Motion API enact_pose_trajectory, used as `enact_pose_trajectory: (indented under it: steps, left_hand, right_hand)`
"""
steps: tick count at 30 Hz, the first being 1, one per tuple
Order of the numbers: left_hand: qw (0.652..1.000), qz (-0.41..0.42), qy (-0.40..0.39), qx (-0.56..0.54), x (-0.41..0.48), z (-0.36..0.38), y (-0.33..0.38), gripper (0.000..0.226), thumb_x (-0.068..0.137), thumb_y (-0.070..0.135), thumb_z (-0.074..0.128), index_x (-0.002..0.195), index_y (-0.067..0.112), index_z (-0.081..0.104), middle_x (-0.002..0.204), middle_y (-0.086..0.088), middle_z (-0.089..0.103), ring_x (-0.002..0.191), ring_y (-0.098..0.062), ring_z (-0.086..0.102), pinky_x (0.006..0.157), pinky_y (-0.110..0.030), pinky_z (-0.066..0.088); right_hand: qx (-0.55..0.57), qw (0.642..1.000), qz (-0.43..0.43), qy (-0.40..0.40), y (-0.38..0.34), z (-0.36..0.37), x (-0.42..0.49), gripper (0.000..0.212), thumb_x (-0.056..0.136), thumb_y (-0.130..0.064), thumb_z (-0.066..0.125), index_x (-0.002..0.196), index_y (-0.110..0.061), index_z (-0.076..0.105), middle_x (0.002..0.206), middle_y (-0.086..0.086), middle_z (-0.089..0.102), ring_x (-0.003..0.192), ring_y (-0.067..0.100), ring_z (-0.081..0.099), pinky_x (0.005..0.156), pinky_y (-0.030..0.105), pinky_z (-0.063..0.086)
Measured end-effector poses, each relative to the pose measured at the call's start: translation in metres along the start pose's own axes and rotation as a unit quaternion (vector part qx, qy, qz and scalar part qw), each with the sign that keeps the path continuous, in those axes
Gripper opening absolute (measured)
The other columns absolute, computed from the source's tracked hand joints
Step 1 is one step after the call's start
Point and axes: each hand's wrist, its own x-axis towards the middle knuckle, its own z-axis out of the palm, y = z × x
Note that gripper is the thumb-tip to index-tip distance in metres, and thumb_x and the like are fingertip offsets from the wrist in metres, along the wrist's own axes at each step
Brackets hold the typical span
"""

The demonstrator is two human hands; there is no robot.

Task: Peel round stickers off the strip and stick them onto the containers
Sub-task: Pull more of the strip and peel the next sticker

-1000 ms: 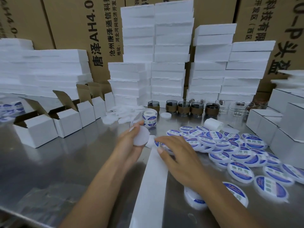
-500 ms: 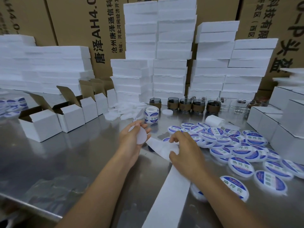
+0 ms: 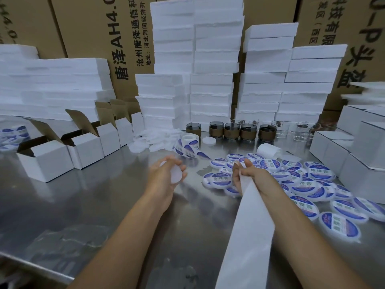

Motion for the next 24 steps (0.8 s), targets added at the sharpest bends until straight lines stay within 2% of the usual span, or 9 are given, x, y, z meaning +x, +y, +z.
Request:
enact_pose_trajectory:
  steps: [3,6,9,11,13,16,18,21,24]
  left_hand:
    - [0.990,-0.080,-0.079,0.088,-0.006,0.002,-0.005,0.007,0.090,0.000,0.054,0.087,0.004,0.057,0.074,-0.013,0.064,0.059,-0.020,0.063,0.051,-0.027,0.056]
    - [0.969,-0.139,-0.171,0.109,-0.011,0.003,-0.006,0.009,0.090,0.011,0.059,0.094,0.003,0.061,0.076,-0.011,0.071,0.058,-0.019,0.066,0.054,-0.029,0.057]
    - [0.969,-0.119,-0.190,0.102,-0.010,0.005,-0.006,0.025,0.088,0.022,0.061,0.109,0.009,0.063,0.090,-0.009,0.069,0.063,-0.018,0.065,0.058,-0.028,0.056]
    - [0.976,-0.096,-0.175,0.091,-0.008,0.005,-0.007,0.035,0.084,0.025,0.064,0.117,0.015,0.061,0.088,-0.006,0.068,0.066,-0.017,0.064,0.059,-0.027,0.055]
    - [0.978,-0.079,-0.170,0.087,-0.007,0.005,-0.007,0.044,0.075,0.031,0.069,0.117,0.021,0.061,0.082,-0.001,0.069,0.066,-0.015,0.064,0.058,-0.026,0.055]
    - [0.976,-0.050,-0.185,0.101,-0.006,0.004,-0.007,0.046,0.060,0.037,0.075,0.102,0.024,0.065,0.083,0.002,0.072,0.068,-0.013,0.066,0.059,-0.025,0.054]
    - [0.975,-0.039,-0.199,0.091,-0.005,0.004,-0.007,0.038,0.056,0.037,0.078,0.088,0.021,0.067,0.087,-0.002,0.073,0.068,-0.015,0.066,0.061,-0.028,0.054]
    - [0.974,-0.023,-0.217,0.063,-0.005,0.005,-0.008,0.022,0.058,0.032,0.077,0.071,0.019,0.065,0.086,-0.005,0.074,0.063,-0.015,0.067,0.052,-0.025,0.052]
    - [0.977,-0.018,-0.193,0.089,-0.005,0.005,-0.009,0.029,0.059,0.035,0.075,0.076,0.016,0.062,0.093,-0.005,0.075,0.072,-0.015,0.071,0.056,-0.026,0.055]
  right_hand:
    - [0.040,0.999,0.020,-0.025,-0.002,0.001,-0.001,0.029,0.092,0.011,0.035,0.089,-0.012,0.052,0.092,0.011,0.057,0.067,0.020,0.054,0.036,0.020,0.048]
    - [-0.059,0.997,0.037,-0.038,0.006,0.002,-0.001,0.029,0.092,0.010,0.037,0.093,-0.014,0.053,0.086,0.012,0.058,0.066,0.022,0.054,0.037,0.020,0.049]
    - [-0.135,0.988,0.048,-0.052,0.016,0.002,0.000,0.031,0.090,0.010,0.037,0.098,-0.014,0.055,0.070,0.011,0.066,0.058,0.020,0.061,0.041,0.020,0.049]
    - [-0.138,0.986,0.067,-0.066,0.021,0.002,0.001,0.034,0.088,0.013,0.036,0.096,-0.012,0.057,0.072,0.013,0.068,0.061,0.021,0.062,0.042,0.020,0.050]
    - [-0.147,0.981,0.091,-0.089,0.025,0.002,0.000,0.038,0.085,0.016,0.033,0.093,-0.010,0.059,0.083,0.015,0.066,0.066,0.020,0.061,0.044,0.021,0.050]
    - [-0.149,0.972,0.122,-0.134,0.028,0.005,-0.005,0.036,0.085,0.018,0.032,0.087,-0.001,0.063,0.067,0.015,0.064,0.047,0.015,0.058,0.043,0.018,0.049]
    - [-0.189,0.964,0.115,-0.150,0.029,0.007,-0.010,0.026,0.089,0.010,0.041,0.082,0.004,0.065,0.062,0.013,0.063,0.045,0.014,0.057,0.044,0.018,0.050]
    - [-0.276,0.946,0.055,-0.158,0.033,0.011,-0.014,0.017,0.090,-0.008,0.050,0.090,0.002,0.064,0.076,0.014,0.063,0.061,0.019,0.058,0.057,0.026,0.048]
    - [-0.272,0.950,0.009,-0.156,0.036,0.016,-0.015,0.042,0.095,-0.034,0.043,0.109,0.001,0.062,0.094,0.019,0.058,0.085,0.027,0.048,0.072,0.032,0.035]
